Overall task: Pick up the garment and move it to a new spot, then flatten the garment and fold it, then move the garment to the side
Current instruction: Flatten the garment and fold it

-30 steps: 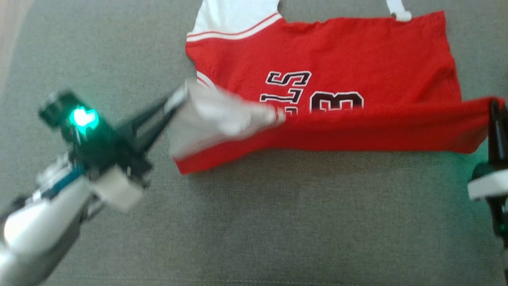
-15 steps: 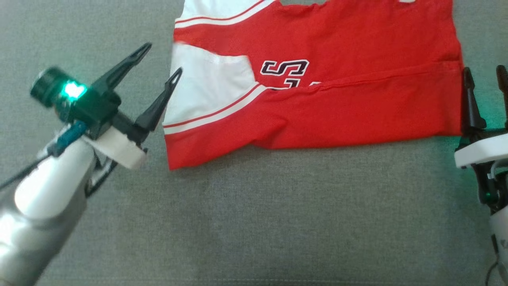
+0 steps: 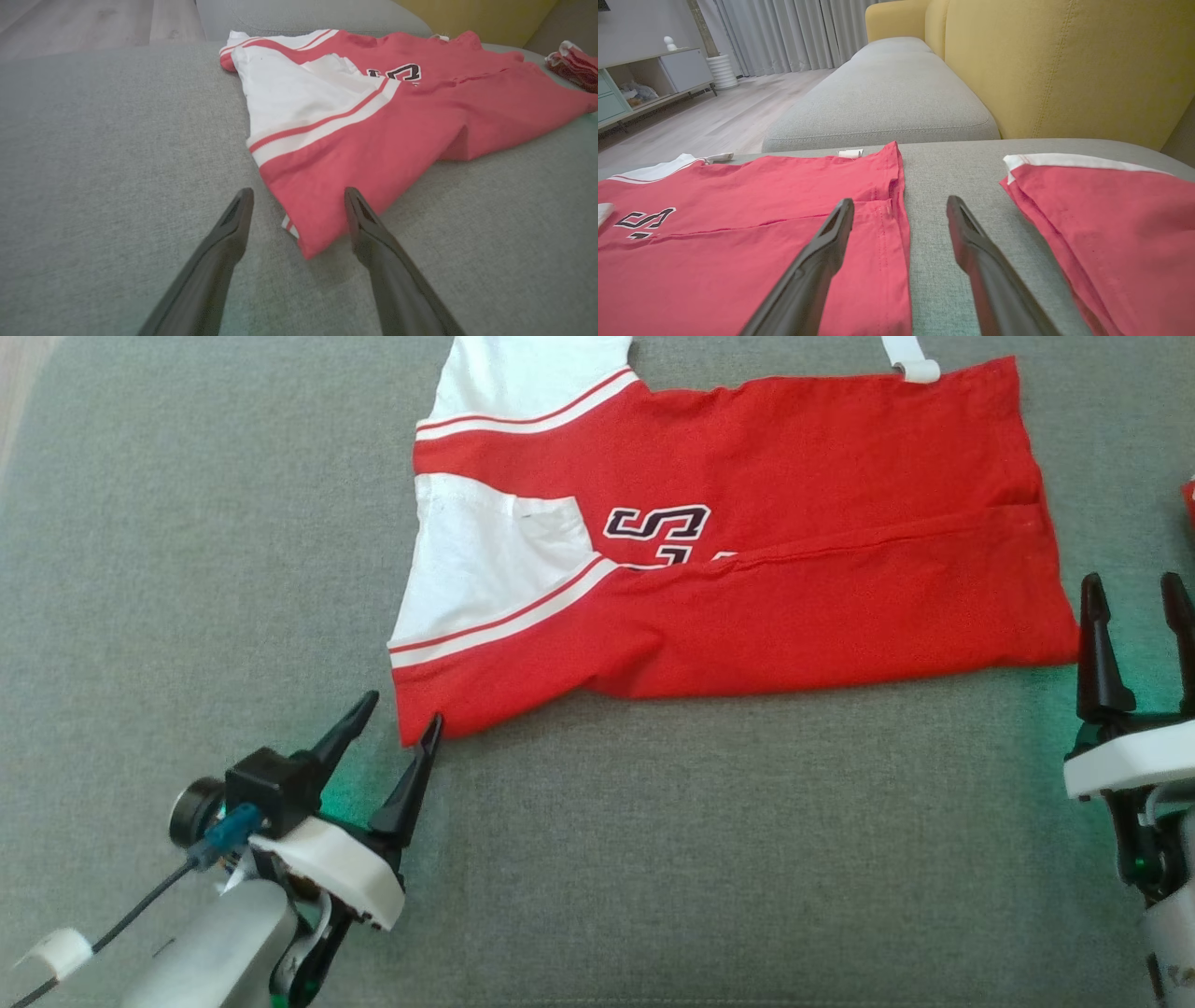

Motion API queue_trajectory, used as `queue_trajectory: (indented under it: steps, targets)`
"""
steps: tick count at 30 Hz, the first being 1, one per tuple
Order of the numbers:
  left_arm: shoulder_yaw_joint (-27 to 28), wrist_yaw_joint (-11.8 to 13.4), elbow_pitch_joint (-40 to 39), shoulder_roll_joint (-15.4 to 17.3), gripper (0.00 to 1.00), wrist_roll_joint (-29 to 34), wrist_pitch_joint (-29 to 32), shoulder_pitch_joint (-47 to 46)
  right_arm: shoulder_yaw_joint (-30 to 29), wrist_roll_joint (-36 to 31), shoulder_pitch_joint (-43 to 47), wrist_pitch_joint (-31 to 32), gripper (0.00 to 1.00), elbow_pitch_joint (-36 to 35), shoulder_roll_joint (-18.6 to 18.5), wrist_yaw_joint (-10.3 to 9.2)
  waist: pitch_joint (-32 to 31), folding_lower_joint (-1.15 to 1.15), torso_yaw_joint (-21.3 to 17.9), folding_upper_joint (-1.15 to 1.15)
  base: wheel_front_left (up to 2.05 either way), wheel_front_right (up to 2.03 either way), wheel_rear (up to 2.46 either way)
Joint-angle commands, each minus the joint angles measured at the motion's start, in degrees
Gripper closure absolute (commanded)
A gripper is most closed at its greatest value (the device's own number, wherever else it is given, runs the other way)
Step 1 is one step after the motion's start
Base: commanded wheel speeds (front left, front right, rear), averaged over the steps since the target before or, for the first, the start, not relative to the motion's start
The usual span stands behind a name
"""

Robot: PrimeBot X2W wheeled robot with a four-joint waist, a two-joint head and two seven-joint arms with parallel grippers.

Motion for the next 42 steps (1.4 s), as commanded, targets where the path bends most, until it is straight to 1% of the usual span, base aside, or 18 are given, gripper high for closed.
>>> queue_trajectory:
  steps: [1,3,4,5,6,8,9,10,16,26,27,29,30,32,33,38,42]
  targets:
    - [2.29,0.48,-0.96,1.56,0.0,-0.35,0.5,-0.81,0.75,-0.36,0.55,-0.71,0.0,-1.65,-0.86,0.37,-0.15,0.01,-0.15,0.0,0.0,0.0,0.0]
    - [1.78,0.38,-0.56,1.55,0.0,-0.92,1.94,-0.19,1.08,-0.31,0.53,-0.72,0.0,-1.39,-0.61,0.37,-0.4,0.01,-0.38,0.0,0.0,0.0,0.0]
    - [1.52,0.2,-0.43,1.52,0.15,-1.24,2.59,0.08,1.29,-0.24,0.53,-0.73,0.0,-1.21,-0.5,0.37,-0.51,0.01,-0.49,0.0,0.0,0.0,0.0]
    - [1.32,-0.05,-0.38,1.47,0.37,-1.62,3.13,0.31,1.51,-0.12,0.53,-0.73,0.0,-1.02,-0.4,0.37,-0.59,0.01,-0.58,0.0,0.0,0.0,0.0]
    - [1.21,-0.28,-0.41,1.46,0.54,-1.82,3.32,0.42,1.71,0.02,0.5,-0.73,0.0,-0.82,-0.32,0.37,-0.62,0.01,-0.66,0.0,0.0,0.0,0.0]
    - [1.04,-0.82,-0.32,1.42,0.86,-2.35,3.67,0.6,2.1,0.33,0.45,-0.74,0.0,-0.32,-0.16,0.37,-0.67,0.01,-0.71,0.0,0.0,0.0,0.0]
    - [0.88,-1.08,-0.29,1.5,0.98,-2.34,3.73,0.55,2.3,0.47,0.42,-0.74,0.0,-0.04,-0.11,0.37,-0.72,0.01,-0.71,0.0,0.0,0.0,0.0]
    - [0.81,-1.26,-0.23,1.51,1.0,-2.39,3.7,0.52,2.57,0.69,0.4,-0.75,0.0,0.3,-0.07,0.37,-0.8,0.01,-0.68,0.0,0.0,0.0,0.0]
    - [0.06,-2.2,-0.21,1.84,1.0,-2.29,3.57,0.7,4.13,2.76,0.77,-0.1,0.0,3.25,-0.77,0.37,-1.62,0.01,-0.16,0.0,0.0,0.0,0.0]
    - [0.38,-2.09,-1.93,3.43,1.0,-1.49,1.96,0.14,6.95,5.01,-0.69,2.53,0.0,7.73,-2.71,0.37,-1.41,0.01,0.79,0.0,0.0,0.0,0.0]
    - [0.38,-2.08,-2.05,3.56,1.0,-1.43,1.95,0.04,7.12,5.19,-0.99,2.78,0.04,8.31,-2.71,0.37,-1.3,0.01,0.89,0.0,0.0,0.0,0.0]
    - [0.4,-2.03,-2.23,3.77,1.0,-1.34,1.88,-0.14,7.67,5.39,-1.58,3.12,0.39,9.28,-2.76,0.37,-1.13,0.01,1.1,0.0,0.0,0.0,0.0]
    - [0.4,-2.03,-2.23,3.77,1.0,-1.34,1.88,-0.14,7.67,5.39,-1.58,3.12,0.39,9.28,-2.76,0.37,-1.13,0.01,1.1,0.0,0.0,0.0,0.0]
    - [0.39,-1.97,-2.33,4.0,1.0,-1.22,1.81,-0.28,8.0,5.51,-2.17,2.88,0.73,10.14,-2.83,0.37,-1.03,0.01,1.29,0.0,0.0,0.0,0.0]
    - [0.4,-1.96,-2.38,4.07,1.0,-1.21,1.75,-0.33,8.18,5.43,-2.42,2.67,1.0,10.54,-2.92,0.37,-1.03,0.01,1.37,0.0,0.0,0.0,0.0]
    - [0.13,-1.8,-2.27,4.34,1.0,-0.87,1.35,-0.22,8.49,5.94,-2.1,1.91,1.0,12.33,-3.8,0.37,-2.22,0.01,1.84,0.0,0.0,0.0,0.0]
    - [-0.22,-1.57,-3.76,5.57,1.0,-1.4,0.75,2.63,8.19,7.05,3.02,1.4,1.0,10.41,-6.03,0.37,-5.06,0.01,1.55,0.0,0.0,0.0,0.0]
